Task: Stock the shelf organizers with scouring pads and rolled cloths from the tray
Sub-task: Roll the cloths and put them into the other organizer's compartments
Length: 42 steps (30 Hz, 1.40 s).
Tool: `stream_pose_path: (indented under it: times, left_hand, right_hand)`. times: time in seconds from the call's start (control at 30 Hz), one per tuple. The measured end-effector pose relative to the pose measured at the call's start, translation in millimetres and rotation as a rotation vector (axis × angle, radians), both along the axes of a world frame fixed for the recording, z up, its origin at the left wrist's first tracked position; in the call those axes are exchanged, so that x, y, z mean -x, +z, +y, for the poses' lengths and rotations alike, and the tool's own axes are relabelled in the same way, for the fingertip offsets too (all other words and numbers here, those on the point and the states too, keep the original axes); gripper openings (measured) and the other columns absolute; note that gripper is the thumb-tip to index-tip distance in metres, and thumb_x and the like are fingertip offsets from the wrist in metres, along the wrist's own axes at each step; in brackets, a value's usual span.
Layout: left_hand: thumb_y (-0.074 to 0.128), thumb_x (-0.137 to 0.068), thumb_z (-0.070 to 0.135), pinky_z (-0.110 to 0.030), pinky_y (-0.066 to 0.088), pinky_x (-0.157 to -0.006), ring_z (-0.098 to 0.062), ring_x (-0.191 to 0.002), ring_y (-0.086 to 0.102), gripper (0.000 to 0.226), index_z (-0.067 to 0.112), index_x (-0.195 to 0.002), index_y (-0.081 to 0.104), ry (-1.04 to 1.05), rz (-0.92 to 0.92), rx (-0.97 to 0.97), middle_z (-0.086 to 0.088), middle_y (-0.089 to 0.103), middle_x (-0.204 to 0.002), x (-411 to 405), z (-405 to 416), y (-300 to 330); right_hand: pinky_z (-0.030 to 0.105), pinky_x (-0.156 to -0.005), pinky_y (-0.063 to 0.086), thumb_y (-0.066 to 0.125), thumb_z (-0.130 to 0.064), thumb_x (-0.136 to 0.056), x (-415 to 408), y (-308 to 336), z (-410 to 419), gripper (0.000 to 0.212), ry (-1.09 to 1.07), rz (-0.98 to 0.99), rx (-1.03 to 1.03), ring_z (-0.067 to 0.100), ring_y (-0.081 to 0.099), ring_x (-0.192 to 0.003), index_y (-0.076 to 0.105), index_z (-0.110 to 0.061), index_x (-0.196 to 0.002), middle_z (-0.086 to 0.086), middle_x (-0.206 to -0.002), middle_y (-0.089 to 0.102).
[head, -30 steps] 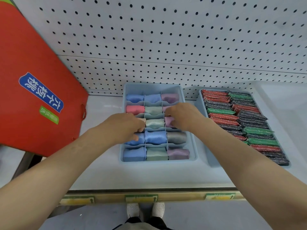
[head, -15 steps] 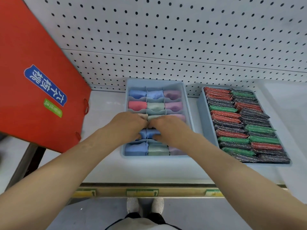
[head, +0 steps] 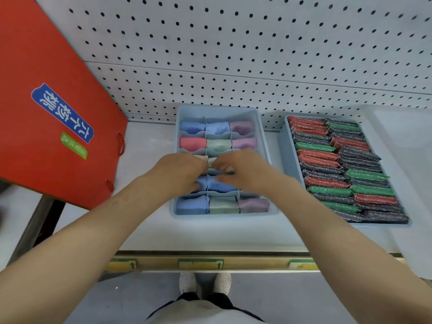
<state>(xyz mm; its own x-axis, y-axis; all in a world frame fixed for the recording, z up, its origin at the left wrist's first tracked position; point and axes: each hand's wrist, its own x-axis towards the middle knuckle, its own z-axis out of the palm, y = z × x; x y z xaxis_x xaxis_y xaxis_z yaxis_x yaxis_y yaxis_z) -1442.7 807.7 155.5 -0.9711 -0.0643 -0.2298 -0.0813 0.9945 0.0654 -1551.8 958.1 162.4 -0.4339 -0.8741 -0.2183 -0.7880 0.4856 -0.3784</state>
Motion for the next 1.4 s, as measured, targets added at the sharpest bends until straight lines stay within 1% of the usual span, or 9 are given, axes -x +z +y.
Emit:
stream_pose_path:
  times: [0.13, 0.37, 0.63, 0.73, 0.9, 1.0, 1.07, 1.23, 1.4]
  left_hand:
    - [0.063, -0.091, 0.040, -0.031, 0.043, -0.068, -0.018, -0.090, 0.054, 0.022, 0.026, -0.108, 0.058, 0.068, 0.098, -0.174, 0.007, 0.059, -0.101, -0.2, 3.0, 5.0]
    - [0.060, -0.090, 0.026, -0.032, 0.038, -0.069, -0.025, -0.102, 0.056, 0.011, 0.023, -0.101, 0.060, 0.007, 0.133, -0.167, 0.001, 0.064, -0.104, 10.9, 31.6, -3.8]
    - [0.065, -0.087, 0.024, -0.034, 0.046, -0.072, -0.021, -0.093, 0.058, 0.016, 0.026, -0.102, 0.062, 0.048, 0.048, -0.315, 0.006, 0.063, -0.093, 13.4, 24.7, -10.7]
    - [0.071, -0.088, 0.026, -0.037, 0.051, -0.084, -0.015, -0.095, 0.059, 0.025, 0.025, -0.111, 0.064, 0.111, 0.074, -0.425, 0.008, 0.066, -0.103, 4.8, 13.8, 4.1]
    - [0.067, -0.088, 0.033, -0.029, 0.043, -0.070, -0.015, -0.088, 0.055, 0.011, 0.030, -0.098, 0.063, 0.084, -0.047, -0.199, 0.014, 0.055, -0.088, -22.3, 11.5, 27.2]
    - [0.058, -0.090, 0.033, -0.028, 0.033, -0.064, -0.021, -0.089, 0.058, 0.005, 0.030, -0.093, 0.060, -0.016, -0.115, -0.014, 0.005, 0.054, -0.091, -33.0, 24.8, 23.9]
    - [0.055, -0.092, 0.030, -0.028, 0.032, -0.065, -0.022, -0.086, 0.053, 0.015, 0.027, -0.105, 0.063, -0.018, -0.153, 0.021, -0.002, 0.062, -0.099, -35.0, 28.9, 20.8]
    - [0.054, -0.096, 0.029, -0.028, 0.034, -0.070, -0.021, -0.097, 0.058, 0.022, 0.025, -0.114, 0.065, -0.028, -0.160, 0.009, -0.002, 0.065, -0.105, -32.1, 32.2, 14.7]
    - [0.055, -0.093, 0.035, -0.028, 0.036, -0.064, -0.018, -0.082, 0.049, 0.016, 0.028, -0.100, 0.069, -0.031, -0.179, -0.038, 0.004, 0.054, -0.085, -32.7, 20.5, 16.3]
  right_hand:
    - [0.035, -0.089, 0.051, 0.067, -0.021, -0.087, 19.2, 27.5, 27.1, 0.017, -0.158, 0.079, 0.031, 0.017, 0.066, -0.095, 0.071, -0.022, -0.103, -0.007, -0.097, 0.072]
    - [0.033, -0.089, 0.036, 0.054, -0.011, -0.087, 3.0, 2.2, 29.3, 0.023, 0.076, 0.476, -0.289, 0.022, 0.063, -0.099, 0.059, -0.025, -0.105, -0.004, -0.102, 0.067]
    - [0.033, -0.080, 0.045, 0.054, -0.008, -0.088, 6.9, -10.5, 34.0, 0.033, 0.097, 0.428, -0.272, 0.030, 0.063, -0.102, 0.059, -0.022, -0.117, 0.001, -0.114, 0.065]
    - [0.032, -0.079, 0.045, 0.058, -0.011, -0.086, -2.4, 0.6, 39.1, 0.031, 0.022, 0.407, -0.095, 0.029, 0.063, -0.100, 0.063, -0.021, -0.114, -0.001, -0.112, 0.067]
    - [0.031, -0.076, 0.051, 0.065, -0.026, -0.087, -37.1, 19.1, 27.7, 0.016, 0.135, 0.095, -0.041, 0.024, 0.064, -0.096, 0.070, -0.022, -0.102, 0.000, -0.100, 0.071]
    - [0.028, -0.066, 0.035, 0.059, -0.033, -0.092, -45.4, 14.7, 17.2, 0.020, 0.233, 0.218, -0.206, 0.027, 0.061, -0.104, 0.066, -0.027, -0.111, 0.003, -0.109, 0.065]
    - [0.029, -0.064, 0.031, 0.055, -0.034, -0.095, -44.8, 15.0, 12.5, 0.020, 0.275, 0.278, -0.272, 0.026, 0.061, -0.101, 0.066, -0.026, -0.109, 0.003, -0.096, 0.061]
    - [0.030, -0.058, 0.033, 0.054, -0.025, -0.095, -48.3, 5.7, 0.9, 0.018, 0.333, 0.403, -0.342, 0.025, 0.064, -0.093, 0.064, -0.021, -0.109, 0.000, -0.086, 0.055]
    - [0.031, -0.064, 0.035, 0.055, -0.028, -0.093, -41.9, 8.9, -1.7, 0.020, 0.357, 0.273, -0.327, 0.025, 0.061, -0.096, 0.066, -0.027, -0.110, -0.003, -0.083, 0.046]
